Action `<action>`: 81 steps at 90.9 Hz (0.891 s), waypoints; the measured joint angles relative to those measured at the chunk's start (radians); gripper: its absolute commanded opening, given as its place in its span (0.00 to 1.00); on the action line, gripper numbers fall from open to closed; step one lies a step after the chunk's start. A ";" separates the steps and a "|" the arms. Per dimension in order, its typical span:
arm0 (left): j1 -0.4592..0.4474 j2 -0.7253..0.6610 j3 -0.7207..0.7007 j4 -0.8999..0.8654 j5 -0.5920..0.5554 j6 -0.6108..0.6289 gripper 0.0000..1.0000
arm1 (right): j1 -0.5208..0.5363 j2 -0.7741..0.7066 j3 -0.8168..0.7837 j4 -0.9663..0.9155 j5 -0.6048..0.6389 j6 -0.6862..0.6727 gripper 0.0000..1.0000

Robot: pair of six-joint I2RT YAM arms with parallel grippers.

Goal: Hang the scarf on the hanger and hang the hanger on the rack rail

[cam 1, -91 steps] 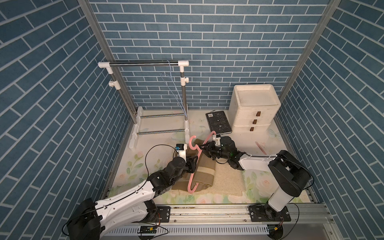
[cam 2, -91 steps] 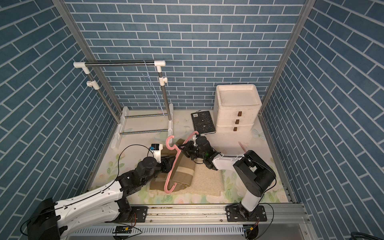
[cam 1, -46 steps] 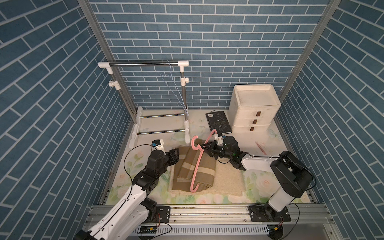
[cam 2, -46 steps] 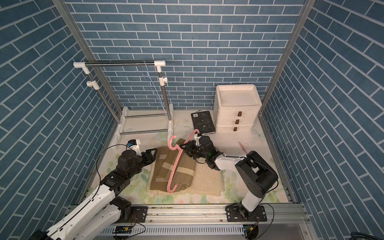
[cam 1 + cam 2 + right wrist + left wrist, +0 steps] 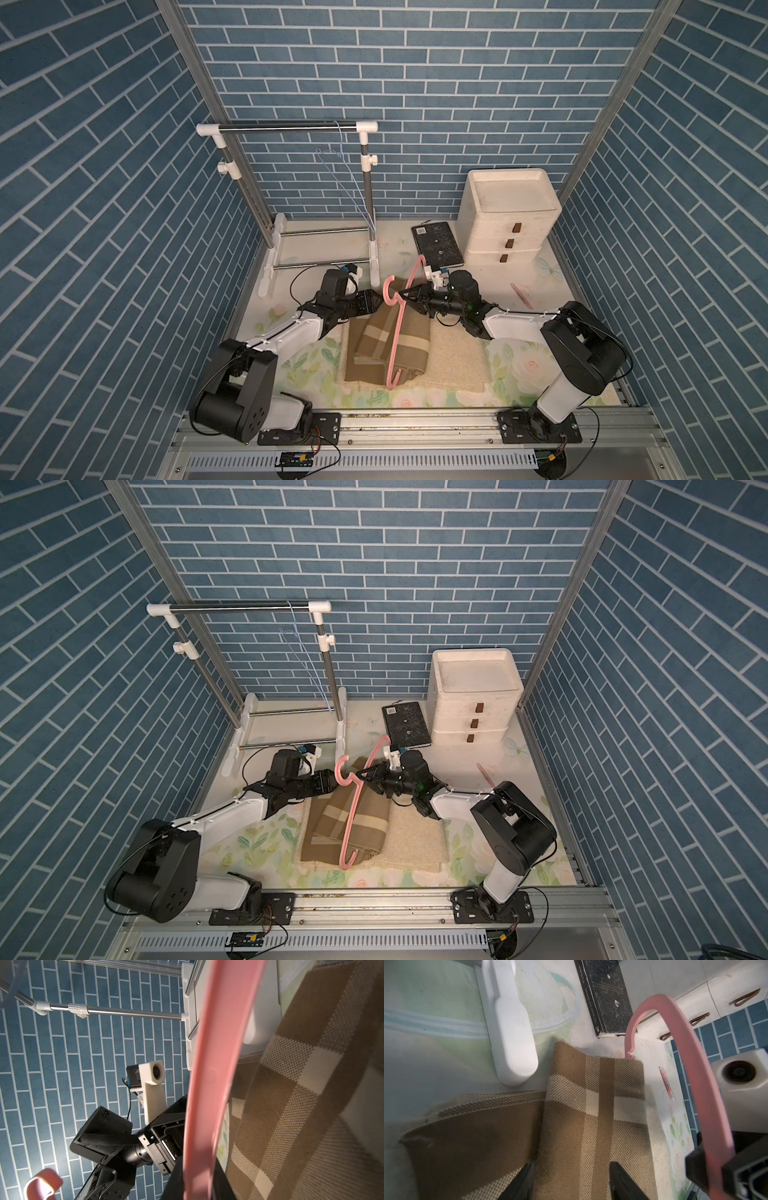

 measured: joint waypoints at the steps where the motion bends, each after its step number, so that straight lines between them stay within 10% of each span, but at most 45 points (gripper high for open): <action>1: 0.000 0.008 0.002 0.000 0.003 0.002 0.61 | 0.000 0.000 0.000 0.000 -0.001 0.000 0.00; 27: 0.000 0.106 0.013 -0.003 0.055 0.038 0.61 | 0.000 0.011 0.010 0.000 -0.022 -0.009 0.00; 63: -0.025 0.082 -0.066 0.059 0.140 -0.021 0.04 | -0.002 0.016 0.054 -0.052 -0.105 -0.080 0.00; 81: -0.034 -0.085 -0.071 -0.010 0.104 -0.040 0.00 | -0.009 0.016 0.066 -0.075 -0.152 -0.111 0.00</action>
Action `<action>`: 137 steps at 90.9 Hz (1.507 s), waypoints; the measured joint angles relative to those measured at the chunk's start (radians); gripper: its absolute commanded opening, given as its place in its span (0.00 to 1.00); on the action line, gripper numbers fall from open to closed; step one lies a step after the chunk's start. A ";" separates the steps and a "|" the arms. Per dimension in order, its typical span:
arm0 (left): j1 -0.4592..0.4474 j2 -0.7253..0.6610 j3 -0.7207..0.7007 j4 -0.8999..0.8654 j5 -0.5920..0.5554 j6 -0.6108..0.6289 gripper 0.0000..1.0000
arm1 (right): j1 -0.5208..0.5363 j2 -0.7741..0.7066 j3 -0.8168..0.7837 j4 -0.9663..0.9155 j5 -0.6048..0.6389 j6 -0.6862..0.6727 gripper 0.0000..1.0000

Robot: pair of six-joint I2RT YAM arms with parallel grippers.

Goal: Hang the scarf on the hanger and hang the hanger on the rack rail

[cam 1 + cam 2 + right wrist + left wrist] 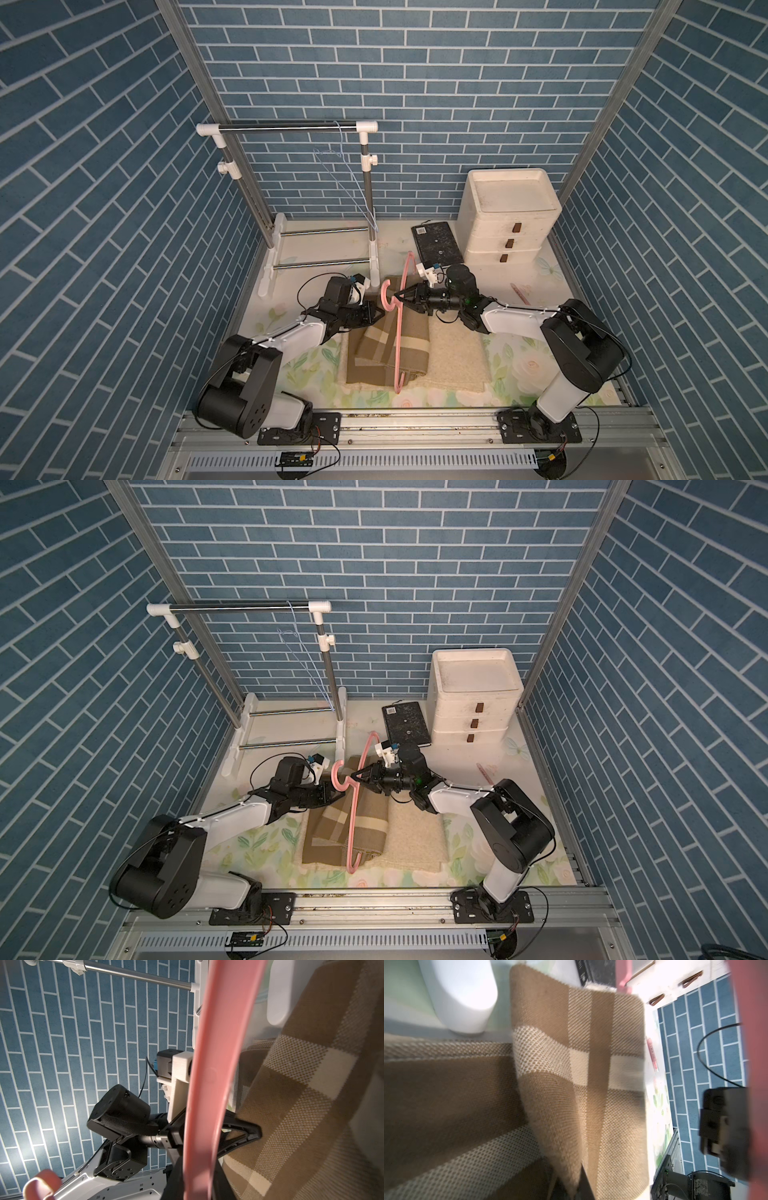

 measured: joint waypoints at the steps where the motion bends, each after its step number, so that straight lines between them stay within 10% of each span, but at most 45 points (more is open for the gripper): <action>1: 0.000 -0.014 0.000 -0.006 -0.004 -0.001 0.00 | 0.000 0.000 0.000 -0.002 -0.003 -0.001 0.00; 41: -0.002 -0.465 -0.033 -0.322 -0.264 -0.126 0.00 | -0.039 0.000 -0.008 -0.001 -0.122 -0.019 0.00; 107: -0.002 -0.457 -0.257 -0.302 -0.440 -0.204 0.00 | -0.107 0.000 -0.036 0.007 -0.274 -0.020 0.00; 137: -0.002 -0.399 -0.257 -0.234 -0.463 -0.196 0.31 | -0.107 -0.021 -0.029 0.056 -0.272 0.069 0.00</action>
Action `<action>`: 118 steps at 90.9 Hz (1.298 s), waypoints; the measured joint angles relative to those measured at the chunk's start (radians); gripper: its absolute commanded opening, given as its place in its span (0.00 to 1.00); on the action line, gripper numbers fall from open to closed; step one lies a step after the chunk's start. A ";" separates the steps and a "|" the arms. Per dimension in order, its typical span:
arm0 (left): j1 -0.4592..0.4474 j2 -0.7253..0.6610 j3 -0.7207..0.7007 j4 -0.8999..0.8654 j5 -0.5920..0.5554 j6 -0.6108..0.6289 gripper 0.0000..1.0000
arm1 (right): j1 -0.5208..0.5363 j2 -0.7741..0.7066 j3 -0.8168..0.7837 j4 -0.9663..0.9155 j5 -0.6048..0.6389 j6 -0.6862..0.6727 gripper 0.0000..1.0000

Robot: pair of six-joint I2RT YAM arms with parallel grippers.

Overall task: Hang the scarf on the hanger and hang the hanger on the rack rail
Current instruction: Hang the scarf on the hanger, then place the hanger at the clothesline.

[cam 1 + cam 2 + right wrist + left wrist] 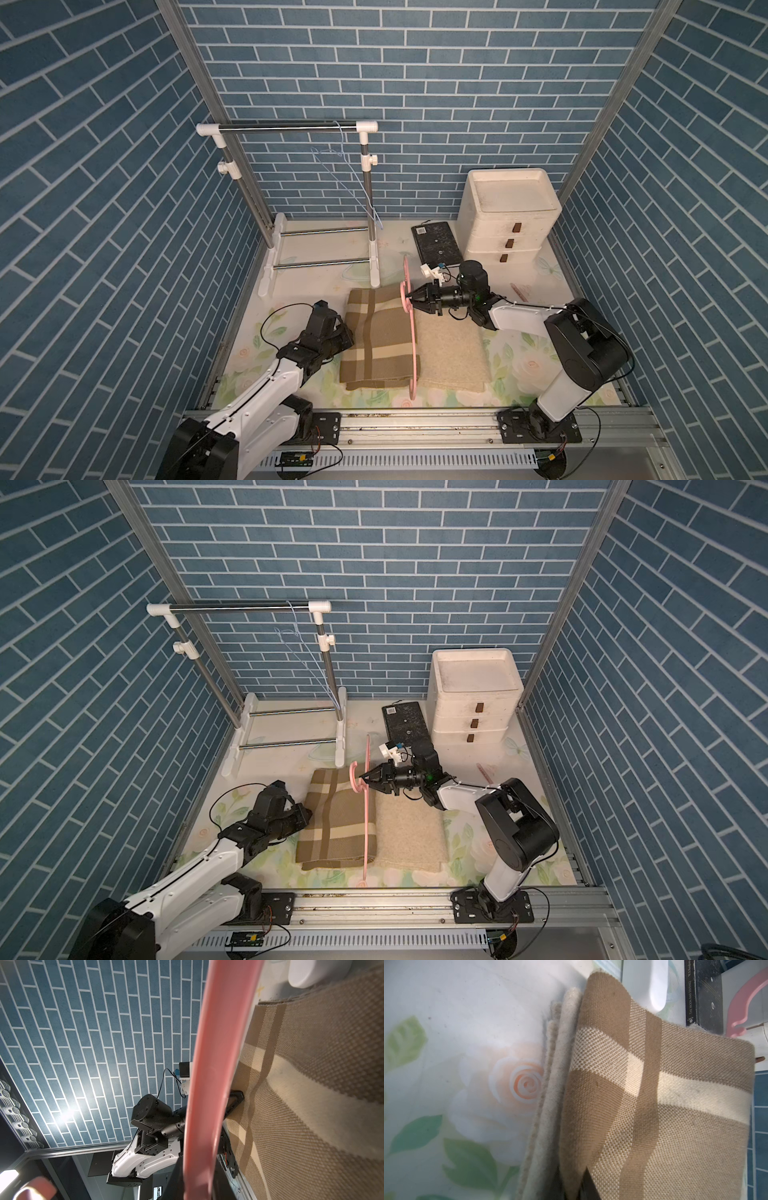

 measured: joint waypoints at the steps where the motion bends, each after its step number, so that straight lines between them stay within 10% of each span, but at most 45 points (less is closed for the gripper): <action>1: 0.000 0.000 0.003 -0.002 -0.002 0.001 0.33 | 0.000 -0.002 0.002 0.000 0.000 0.004 0.00; 20: 0.010 -0.001 0.196 -0.107 -0.069 0.091 0.59 | -0.004 -0.062 0.052 -0.007 0.013 0.073 0.00; 59: 0.002 -0.043 0.578 -0.164 0.120 0.213 0.69 | -0.161 -0.214 0.237 -0.319 0.062 0.069 0.00; 88: -0.420 0.169 0.930 -0.201 0.053 0.226 0.72 | -0.291 -0.291 0.257 -0.472 0.203 0.062 0.00; 118: -0.529 0.431 1.061 -0.227 -0.031 0.299 0.72 | -0.291 -0.301 0.257 -0.476 0.251 0.081 0.00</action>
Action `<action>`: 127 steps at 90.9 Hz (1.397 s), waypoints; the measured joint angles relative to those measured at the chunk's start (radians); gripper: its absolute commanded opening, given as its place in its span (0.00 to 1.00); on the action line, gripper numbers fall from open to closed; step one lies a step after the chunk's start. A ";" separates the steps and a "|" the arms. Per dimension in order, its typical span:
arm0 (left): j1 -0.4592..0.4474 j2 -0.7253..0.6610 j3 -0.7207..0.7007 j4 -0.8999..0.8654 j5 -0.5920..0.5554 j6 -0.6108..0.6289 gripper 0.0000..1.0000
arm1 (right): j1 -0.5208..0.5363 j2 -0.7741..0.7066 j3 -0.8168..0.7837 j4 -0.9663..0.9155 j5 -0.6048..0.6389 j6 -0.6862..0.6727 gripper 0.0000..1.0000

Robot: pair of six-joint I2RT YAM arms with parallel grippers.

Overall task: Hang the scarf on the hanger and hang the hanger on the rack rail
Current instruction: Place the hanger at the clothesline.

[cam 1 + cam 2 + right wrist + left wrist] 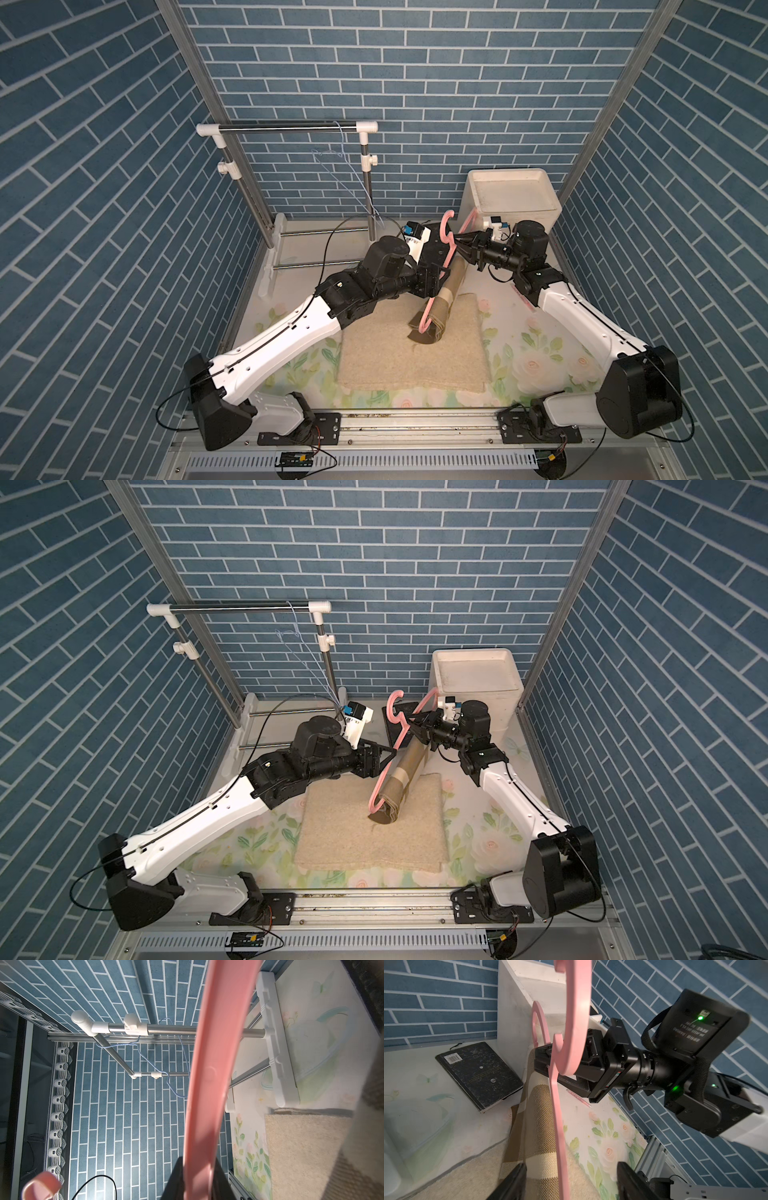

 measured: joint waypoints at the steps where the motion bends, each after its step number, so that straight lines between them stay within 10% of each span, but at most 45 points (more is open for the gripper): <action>1: -0.001 0.003 0.001 -0.002 -0.002 0.002 0.72 | 0.000 -0.001 0.000 0.000 0.000 0.000 0.00; 31: -0.026 0.039 0.001 -0.010 -0.006 0.031 0.26 | 0.000 -0.022 0.000 0.029 0.021 0.027 0.00; 63: -0.028 0.038 0.000 -0.053 -0.071 0.069 0.31 | -0.004 -0.047 -0.003 0.075 0.061 0.045 0.00; 87: -0.039 0.038 0.000 -0.047 -0.092 0.098 0.02 | -0.004 -0.071 -0.030 0.090 0.085 0.049 0.00; 107: -0.046 -0.015 -0.015 -0.093 -0.156 0.114 0.00 | 0.005 -0.073 -0.017 0.074 0.071 -0.023 0.38; 127: -0.038 -0.177 -0.029 -0.261 -0.287 0.090 0.00 | -0.021 -0.074 -0.008 0.113 0.023 -0.163 0.55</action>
